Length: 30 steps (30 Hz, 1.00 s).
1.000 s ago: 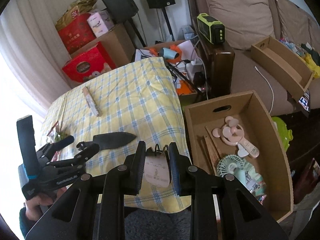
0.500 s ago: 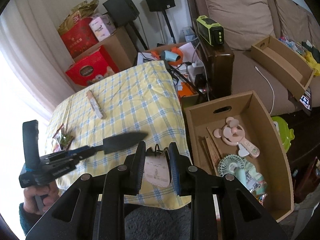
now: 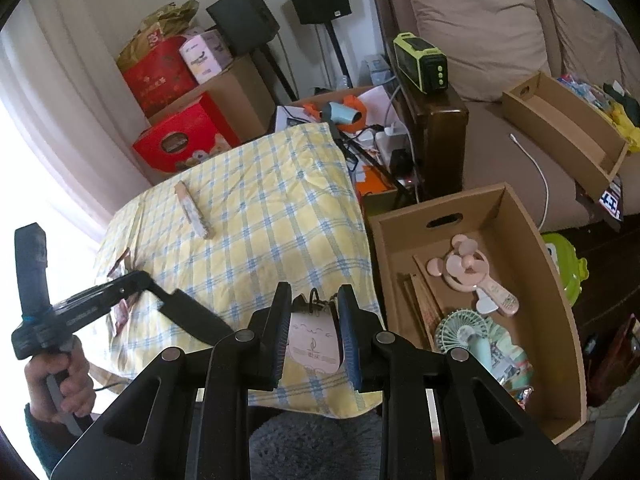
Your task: Organize objects
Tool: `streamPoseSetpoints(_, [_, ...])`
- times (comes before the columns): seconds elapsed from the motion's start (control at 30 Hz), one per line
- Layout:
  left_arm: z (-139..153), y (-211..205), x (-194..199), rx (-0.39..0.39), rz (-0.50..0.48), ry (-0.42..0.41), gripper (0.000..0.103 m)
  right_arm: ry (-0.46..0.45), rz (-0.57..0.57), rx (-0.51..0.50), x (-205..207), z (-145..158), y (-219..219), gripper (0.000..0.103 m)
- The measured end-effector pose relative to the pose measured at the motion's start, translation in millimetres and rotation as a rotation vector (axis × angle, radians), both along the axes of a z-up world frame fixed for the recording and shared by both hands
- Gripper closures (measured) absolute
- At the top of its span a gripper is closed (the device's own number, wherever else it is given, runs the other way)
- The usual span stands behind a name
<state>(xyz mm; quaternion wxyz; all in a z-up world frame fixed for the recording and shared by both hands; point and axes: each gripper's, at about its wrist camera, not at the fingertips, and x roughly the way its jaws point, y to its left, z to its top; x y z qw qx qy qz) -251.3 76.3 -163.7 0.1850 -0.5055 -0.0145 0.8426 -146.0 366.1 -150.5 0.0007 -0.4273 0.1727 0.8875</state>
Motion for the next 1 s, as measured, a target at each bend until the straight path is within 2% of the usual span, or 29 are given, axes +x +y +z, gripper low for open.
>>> streamPoseSetpoints(0.07, [-3, -4, -1, -0.002, 0.005, -0.019, 0.079, -0.002, 0.006, 0.000, -1, -1, -1, 0.080])
streamPoseSetpoints(0.13, [-4, -2, 1, -0.022, -0.009, -0.032, 0.060, -0.006, 0.011, 0.002, -2, -2, -3, 0.080])
streamPoseSetpoints(0.17, [-2, 1, 3, -0.039, -0.020, -0.022, 0.056, -0.009, 0.014, 0.004, -3, -2, -4, 0.080])
streamPoseSetpoints(0.23, [4, 13, 11, -0.069, -0.066, 0.012, 0.040, -0.010, 0.017, 0.006, -3, -2, -6, 0.080])
streamPoseSetpoints(0.27, [6, 22, 16, -0.081, -0.103, 0.025, 0.036, -0.010, 0.019, 0.006, -3, -2, -6, 0.080])
streamPoseSetpoints(0.37, [0, 52, 27, -0.140, -0.214, 0.010, 0.036, -0.009, 0.028, 0.011, -4, -1, -10, 0.081])
streamPoseSetpoints(0.43, [-10, 68, 28, -0.184, -0.234, -0.027, 0.036, -0.008, 0.032, 0.013, -4, 0, -12, 0.081])
streamPoseSetpoints(0.5, [-18, 78, 28, -0.211, -0.235, -0.034, 0.036, -0.011, 0.039, 0.014, -4, 0, -13, 0.082])
streamPoseSetpoints(0.6, [-25, 81, 25, -0.208, -0.216, -0.058, 0.036, -0.024, 0.051, 0.013, -6, -4, -14, 0.083])
streamPoseSetpoints(0.77, [-35, 89, 20, -0.235, -0.148, -0.035, 0.036, -0.086, -0.003, -0.006, -7, -25, 2, 0.083])
streamPoseSetpoints(0.8, [-36, 93, 23, -0.245, -0.146, -0.007, 0.036, -0.086, -0.019, -0.007, -5, -24, 8, 0.083])
streamPoseSetpoints(0.9, [-37, 98, 22, -0.230, -0.135, 0.011, 0.036, -0.074, -0.055, 0.000, 2, -19, 20, 0.082])
streamPoseSetpoints(0.97, [-38, 100, 23, -0.237, -0.128, 0.032, 0.043, -0.070, -0.068, -0.001, 5, -17, 25, 0.082])
streamPoseSetpoints(1.0, [-36, 100, 25, -0.235, -0.127, 0.038, 0.053, -0.070, -0.071, -0.004, 5, -17, 27, 0.082])
